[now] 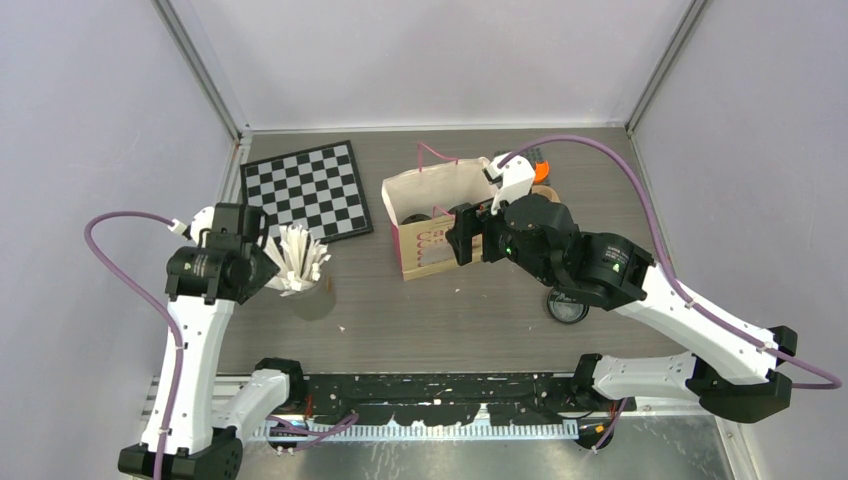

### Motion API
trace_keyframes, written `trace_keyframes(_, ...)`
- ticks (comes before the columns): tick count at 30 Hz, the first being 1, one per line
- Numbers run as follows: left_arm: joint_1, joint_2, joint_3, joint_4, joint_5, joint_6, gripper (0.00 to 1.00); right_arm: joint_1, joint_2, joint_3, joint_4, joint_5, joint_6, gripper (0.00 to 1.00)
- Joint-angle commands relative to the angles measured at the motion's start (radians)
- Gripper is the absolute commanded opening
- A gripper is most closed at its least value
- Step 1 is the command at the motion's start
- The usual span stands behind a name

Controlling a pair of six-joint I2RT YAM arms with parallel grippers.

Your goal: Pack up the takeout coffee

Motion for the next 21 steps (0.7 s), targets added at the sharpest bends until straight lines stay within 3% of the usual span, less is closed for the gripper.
trace_keyframes(1,0.007,-0.019,-0.015,0.034,-0.055,0.002,0.43,-0.003,-0.009,0.008,0.044,0.008,-0.014,0.86)
trace_keyframes(12,0.008,-0.029,-0.051,0.086,-0.049,0.012,0.34,-0.002,-0.011,0.018,0.036,0.02,-0.044,0.87)
trace_keyframes(15,0.008,-0.034,-0.054,0.088,-0.034,0.003,0.25,-0.002,-0.01,0.019,0.035,0.015,-0.041,0.87)
trace_keyframes(19,0.008,-0.031,-0.023,0.067,-0.028,0.004,0.02,-0.003,-0.016,0.012,0.036,0.009,-0.032,0.87)
trace_keyframes(21,0.007,-0.031,0.01,0.044,-0.032,0.013,0.0,-0.004,-0.02,0.007,0.035,0.009,-0.032,0.87)
